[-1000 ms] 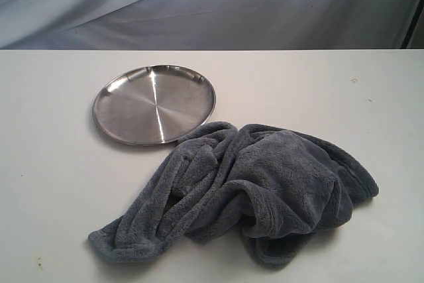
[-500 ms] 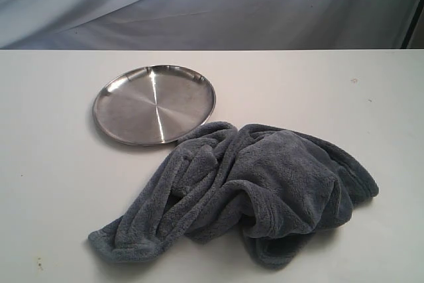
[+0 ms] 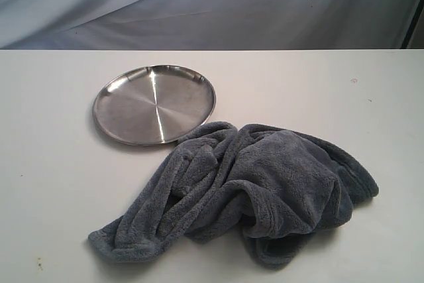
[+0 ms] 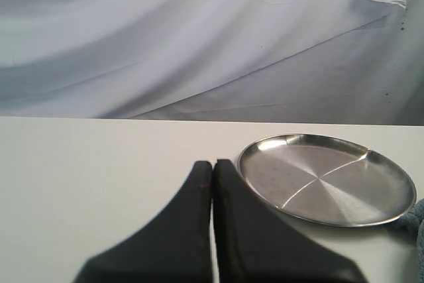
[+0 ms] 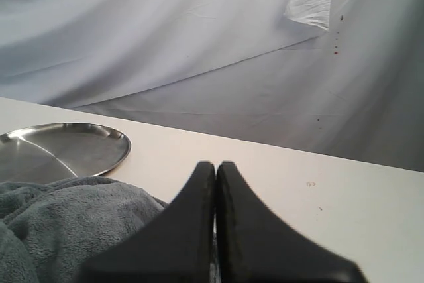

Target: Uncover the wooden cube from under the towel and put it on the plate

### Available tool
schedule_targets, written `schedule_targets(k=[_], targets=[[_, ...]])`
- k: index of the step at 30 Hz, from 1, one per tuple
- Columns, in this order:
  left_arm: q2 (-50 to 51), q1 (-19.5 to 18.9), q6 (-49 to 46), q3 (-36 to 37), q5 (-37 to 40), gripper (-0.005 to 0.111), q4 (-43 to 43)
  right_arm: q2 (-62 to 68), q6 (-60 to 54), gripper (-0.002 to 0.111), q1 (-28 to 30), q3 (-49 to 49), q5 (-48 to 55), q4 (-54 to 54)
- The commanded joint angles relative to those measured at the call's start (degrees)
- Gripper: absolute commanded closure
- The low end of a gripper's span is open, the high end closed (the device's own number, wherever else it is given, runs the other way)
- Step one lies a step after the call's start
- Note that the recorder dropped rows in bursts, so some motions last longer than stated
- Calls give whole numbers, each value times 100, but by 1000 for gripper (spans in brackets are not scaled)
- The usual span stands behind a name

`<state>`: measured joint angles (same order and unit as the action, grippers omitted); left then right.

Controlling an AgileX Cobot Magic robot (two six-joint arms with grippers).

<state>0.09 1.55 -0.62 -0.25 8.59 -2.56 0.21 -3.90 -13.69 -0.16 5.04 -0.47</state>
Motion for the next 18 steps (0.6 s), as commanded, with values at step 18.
schedule_targets(k=[18], targets=[[-9,5,15,25,-23,105,4,-21,-34,108,43,16,-92,-9]])
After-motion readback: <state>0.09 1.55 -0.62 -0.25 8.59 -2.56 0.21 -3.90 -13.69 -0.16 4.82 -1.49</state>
